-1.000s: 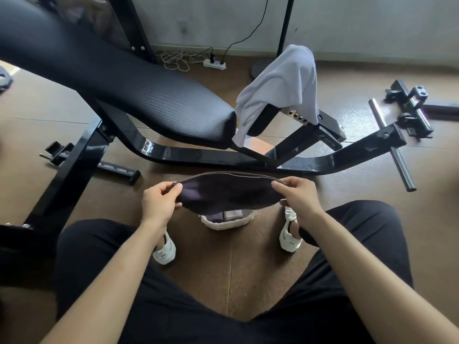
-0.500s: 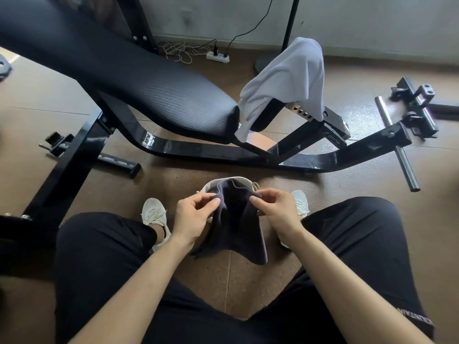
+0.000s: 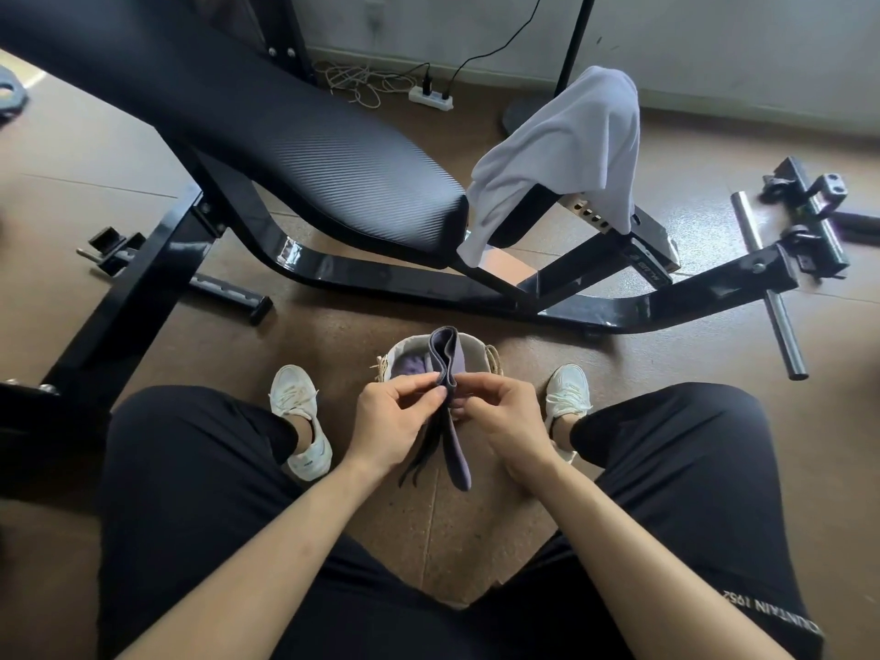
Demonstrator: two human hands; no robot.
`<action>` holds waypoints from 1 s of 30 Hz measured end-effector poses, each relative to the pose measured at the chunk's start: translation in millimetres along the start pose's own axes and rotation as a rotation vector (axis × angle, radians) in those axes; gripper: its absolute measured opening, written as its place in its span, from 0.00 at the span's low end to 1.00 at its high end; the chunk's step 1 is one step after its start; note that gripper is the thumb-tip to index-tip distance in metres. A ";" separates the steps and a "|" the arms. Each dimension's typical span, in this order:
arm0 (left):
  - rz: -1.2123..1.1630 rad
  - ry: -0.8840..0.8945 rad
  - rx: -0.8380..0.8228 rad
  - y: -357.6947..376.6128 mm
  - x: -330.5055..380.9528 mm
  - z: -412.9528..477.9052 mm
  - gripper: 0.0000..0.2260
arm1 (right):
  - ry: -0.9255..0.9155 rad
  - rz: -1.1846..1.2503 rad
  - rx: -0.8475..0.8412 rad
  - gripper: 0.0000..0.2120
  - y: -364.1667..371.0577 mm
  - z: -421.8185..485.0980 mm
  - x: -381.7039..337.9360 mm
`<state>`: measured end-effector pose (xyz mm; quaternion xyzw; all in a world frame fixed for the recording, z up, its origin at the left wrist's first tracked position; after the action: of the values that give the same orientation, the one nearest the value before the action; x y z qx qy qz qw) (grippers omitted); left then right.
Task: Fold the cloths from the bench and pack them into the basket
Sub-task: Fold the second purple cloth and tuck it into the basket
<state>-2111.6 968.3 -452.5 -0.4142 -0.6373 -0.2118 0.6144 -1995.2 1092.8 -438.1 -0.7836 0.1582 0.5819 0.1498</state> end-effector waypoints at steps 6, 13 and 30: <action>0.028 0.071 -0.011 -1.5 5.5 -2.3 0.17 | -0.078 -0.160 -0.067 0.20 3.4 -3.2 -9.4; 0.169 0.113 0.063 -15.7 3.2 0.8 0.08 | -0.130 -0.372 0.050 0.16 -12.2 5.4 -8.8; 0.281 0.071 -0.046 -55.7 -3.2 0.2 0.06 | -0.111 -0.781 -0.128 0.05 -45.2 17.9 -1.9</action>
<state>-2155.9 936.0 -442.3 -0.5056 -0.5457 -0.1527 0.6506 -1992.1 1141.3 -439.0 -0.7599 -0.1967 0.5311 0.3190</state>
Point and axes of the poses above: each hand's wrist, its own z-axis towards the middle knuckle, its own y-axis out of the palm, x = y × z, the point moved 3 cm from there along z, towards the middle knuckle, and after that the axes turned 13 degrees about -x, right-handed, at the moved point
